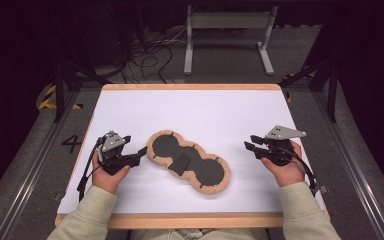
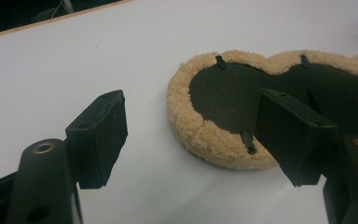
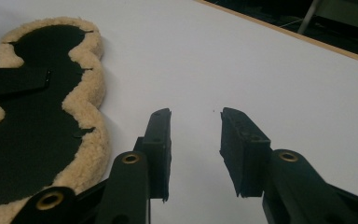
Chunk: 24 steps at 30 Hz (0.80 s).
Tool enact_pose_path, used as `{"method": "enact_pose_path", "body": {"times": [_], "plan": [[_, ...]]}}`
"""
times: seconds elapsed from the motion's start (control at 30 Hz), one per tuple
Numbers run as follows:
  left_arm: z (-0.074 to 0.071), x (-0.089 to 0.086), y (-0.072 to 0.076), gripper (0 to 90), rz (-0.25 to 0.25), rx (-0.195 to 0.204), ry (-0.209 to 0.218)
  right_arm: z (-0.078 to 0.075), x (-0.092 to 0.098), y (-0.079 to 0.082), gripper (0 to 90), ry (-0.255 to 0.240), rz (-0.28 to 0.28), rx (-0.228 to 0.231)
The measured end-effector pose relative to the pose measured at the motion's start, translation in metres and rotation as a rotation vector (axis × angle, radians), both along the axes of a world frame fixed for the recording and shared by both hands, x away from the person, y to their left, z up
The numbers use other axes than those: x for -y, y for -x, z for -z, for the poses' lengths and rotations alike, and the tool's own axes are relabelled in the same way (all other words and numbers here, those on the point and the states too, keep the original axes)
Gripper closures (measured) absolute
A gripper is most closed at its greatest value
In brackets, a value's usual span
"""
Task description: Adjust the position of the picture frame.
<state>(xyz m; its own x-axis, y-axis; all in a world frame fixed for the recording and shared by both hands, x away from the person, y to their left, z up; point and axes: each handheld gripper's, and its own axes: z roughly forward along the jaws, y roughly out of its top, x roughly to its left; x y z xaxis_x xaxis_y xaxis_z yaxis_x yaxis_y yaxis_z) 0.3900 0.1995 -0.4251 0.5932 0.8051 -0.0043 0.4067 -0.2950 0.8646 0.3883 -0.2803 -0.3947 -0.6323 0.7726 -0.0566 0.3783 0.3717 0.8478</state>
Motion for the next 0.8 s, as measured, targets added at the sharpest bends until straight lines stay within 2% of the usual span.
{"method": "enact_pose_path", "body": {"times": [0.1,0.23,0.43,0.5,0.67,0.8], "plan": [[0.0,-0.001,0.0,26.3,-0.01,-0.01,0.0,-0.002,-0.002,0.001,62.8,-0.019,-0.013,-0.012],[-0.001,-0.004,0.0,26.7,-0.015,-0.014,0.009,-0.003,-0.003,0.001,62.3,-0.018,-0.023,-0.017],[-0.001,-0.003,0.0,26.7,-0.006,-0.014,0.013,-0.009,-0.006,0.004,64.2,-0.02,-0.038,-0.005],[-0.001,-0.002,-0.001,27.1,-0.005,-0.014,0.011,-0.013,-0.007,0.008,64.3,-0.036,-0.052,-0.001],[-0.002,-0.002,-0.001,27.1,-0.001,-0.024,0.016,-0.025,-0.018,0.018,64.4,-0.028,-0.091,0.038],[-0.001,-0.001,-0.002,27.1,0.002,-0.028,0.016,-0.03,-0.024,0.023,67.4,-0.036,-0.12,0.029]]}}
